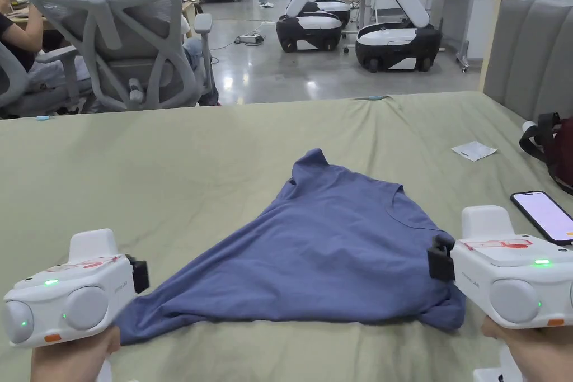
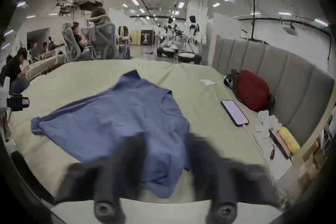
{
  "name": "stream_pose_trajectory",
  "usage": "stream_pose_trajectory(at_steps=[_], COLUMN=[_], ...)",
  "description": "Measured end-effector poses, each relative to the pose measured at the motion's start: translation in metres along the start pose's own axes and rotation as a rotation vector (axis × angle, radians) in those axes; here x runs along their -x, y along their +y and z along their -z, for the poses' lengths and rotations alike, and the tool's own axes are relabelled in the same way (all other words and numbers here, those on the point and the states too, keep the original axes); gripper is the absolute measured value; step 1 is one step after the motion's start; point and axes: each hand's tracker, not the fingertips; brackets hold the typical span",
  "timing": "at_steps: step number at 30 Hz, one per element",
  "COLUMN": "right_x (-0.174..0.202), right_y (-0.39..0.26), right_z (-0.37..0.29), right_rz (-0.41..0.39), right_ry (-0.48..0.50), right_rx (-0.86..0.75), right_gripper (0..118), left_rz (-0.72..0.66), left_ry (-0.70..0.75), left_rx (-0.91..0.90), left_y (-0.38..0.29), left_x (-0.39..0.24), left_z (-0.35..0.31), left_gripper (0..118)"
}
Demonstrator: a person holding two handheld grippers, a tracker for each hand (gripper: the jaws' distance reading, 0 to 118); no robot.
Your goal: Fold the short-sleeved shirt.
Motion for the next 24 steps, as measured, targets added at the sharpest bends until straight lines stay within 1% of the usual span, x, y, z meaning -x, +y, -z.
stream_pose_trajectory(at_steps=[1,3,4,6,7,8,9,10,11,12,13,16,18,20,21,22,23,24], right_x=[0.003,0.006,0.007,0.010,0.011,0.013,0.014,0.015,0.015,0.017,0.018,0.021,0.022,0.024,0.025,0.025,0.026,0.026], right_y=[0.001,0.004,0.005,0.004,0.005,0.004,0.003,0.003,0.003,0.002,0.001,0.001,0.000,0.002,0.002,0.002,0.003,0.003], right_z=[0.002,0.002,0.002,0.002,0.002,0.001,0.001,0.002,0.002,0.002,0.003,0.005,0.005,0.007,0.008,0.009,0.011,0.013], right_rz=[-0.004,-0.022,-0.031,-0.030,-0.031,-0.034,-0.035,-0.036,-0.034,-0.035,-0.039,-0.052,-0.060,-0.072,-0.075,-0.076,-0.076,-0.078], right_ry=[-0.004,-0.007,0.009,0.019,0.019,0.019,0.021,0.030,0.040,0.048,0.053,0.061,0.069,0.065,0.065,0.066,0.068,0.069], right_rx=[0.002,0.005,0.011,0.012,0.011,0.009,0.010,0.016,0.023,0.026,0.029,0.037,0.042,0.046,0.047,0.046,0.048,0.051], right_gripper=[0,0,0,0,0,0,0,0,0,0,0,0,0,0,0,0,0,0], left_rz=[-0.004,0.016,0.020,0.012,-0.002,-0.016,-0.013,-0.008,-0.017,-0.032,-0.054,-0.081,-0.045,-0.026,-0.030,-0.026,-0.010,0.038], left_ry=[0.010,0.003,-0.004,-0.007,0.001,0.013,0.025,0.029,0.045,0.068,0.078,0.093,0.089,0.093,0.098,0.103,0.084,0.048], left_rx=[-0.003,0.008,0.012,0.028,0.053,0.087,0.118,0.151,0.173,0.193,0.207,0.267,0.307,0.340,0.326,0.302,0.287,0.261], left_y=[0.002,0.004,0.004,0.001,0.000,-0.003,-0.006,-0.010,-0.015,-0.020,-0.023,-0.030,-0.035,-0.042,-0.043,-0.042,-0.040,-0.036], left_x=[-0.004,-0.004,-0.003,0.000,0.003,0.006,0.008,0.011,0.014,0.016,0.022,0.029,0.031,0.029,0.029,0.028,0.027,0.025], left_z=[-0.008,-0.011,-0.012,-0.009,-0.004,0.001,0.006,0.013,0.021,0.028,0.040,0.059,0.074,0.084,0.087,0.084,0.081,0.076], left_gripper=[0,0,0,0,6,19,35,66,84,97,99,95,95,92,92,83,62,34])
